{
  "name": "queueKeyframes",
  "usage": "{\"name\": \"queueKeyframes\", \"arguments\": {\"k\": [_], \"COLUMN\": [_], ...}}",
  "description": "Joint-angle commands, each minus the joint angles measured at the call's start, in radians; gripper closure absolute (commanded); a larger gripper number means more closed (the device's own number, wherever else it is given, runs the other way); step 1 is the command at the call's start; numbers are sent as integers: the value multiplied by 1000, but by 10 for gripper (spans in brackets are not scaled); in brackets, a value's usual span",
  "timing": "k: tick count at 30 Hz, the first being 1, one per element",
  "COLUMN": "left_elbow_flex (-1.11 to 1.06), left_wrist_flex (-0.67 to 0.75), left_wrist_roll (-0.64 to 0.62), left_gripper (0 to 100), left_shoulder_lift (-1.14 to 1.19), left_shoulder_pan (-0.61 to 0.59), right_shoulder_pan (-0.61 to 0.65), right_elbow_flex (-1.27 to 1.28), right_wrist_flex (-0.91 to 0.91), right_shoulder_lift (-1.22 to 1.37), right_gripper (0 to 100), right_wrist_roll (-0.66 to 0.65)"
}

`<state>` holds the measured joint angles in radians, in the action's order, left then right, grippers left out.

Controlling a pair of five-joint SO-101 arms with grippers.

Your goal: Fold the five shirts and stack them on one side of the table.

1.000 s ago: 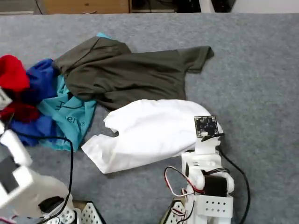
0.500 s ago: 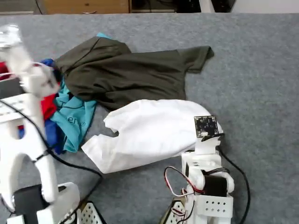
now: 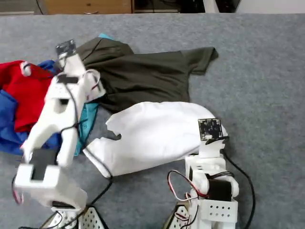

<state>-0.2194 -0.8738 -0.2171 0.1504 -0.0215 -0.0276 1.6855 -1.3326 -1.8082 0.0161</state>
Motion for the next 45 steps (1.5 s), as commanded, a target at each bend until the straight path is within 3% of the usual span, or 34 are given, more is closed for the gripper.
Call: {"name": "queueKeyframes", "arguments": {"k": [1,4,8,13,20,24,28,33,37,42,45], "left_elbow_flex": [377,583,832,1165,1611,1889,1860,1830,1797,1640,1447], "left_wrist_flex": [-155,-258,-351,-537,-855,-887,-885,-885,-887,-888,-888], "left_wrist_roll": [-25,-28,-55,5,183,236,272,199,193,68,46], "left_gripper": [729,733,788,977,981,981,979,978,943,737,745], "left_shoulder_lift": [199,426,694,820,834,834,756,664,627,522,412], "left_shoulder_pan": [78,121,43,-150,-434,-612,-726,-845,-839,-796,-738], "right_shoulder_pan": [13,13,13,13,13,13,13,13,13,13,13], "right_elbow_flex": [2,2,2,2,2,2,2,2,2,2,2], "right_wrist_flex": [11,11,11,11,11,11,11,11,11,11,11], "right_shoulder_lift": [-107,-107,-107,-107,-107,-107,-107,-107,-107,-107,-107], "right_gripper": [995,995,995,995,995,995,995,995,995,995,995], "right_wrist_roll": [-6,-6,-6,-6,-6,-6,-6,-6,-6,-6,-6]}}
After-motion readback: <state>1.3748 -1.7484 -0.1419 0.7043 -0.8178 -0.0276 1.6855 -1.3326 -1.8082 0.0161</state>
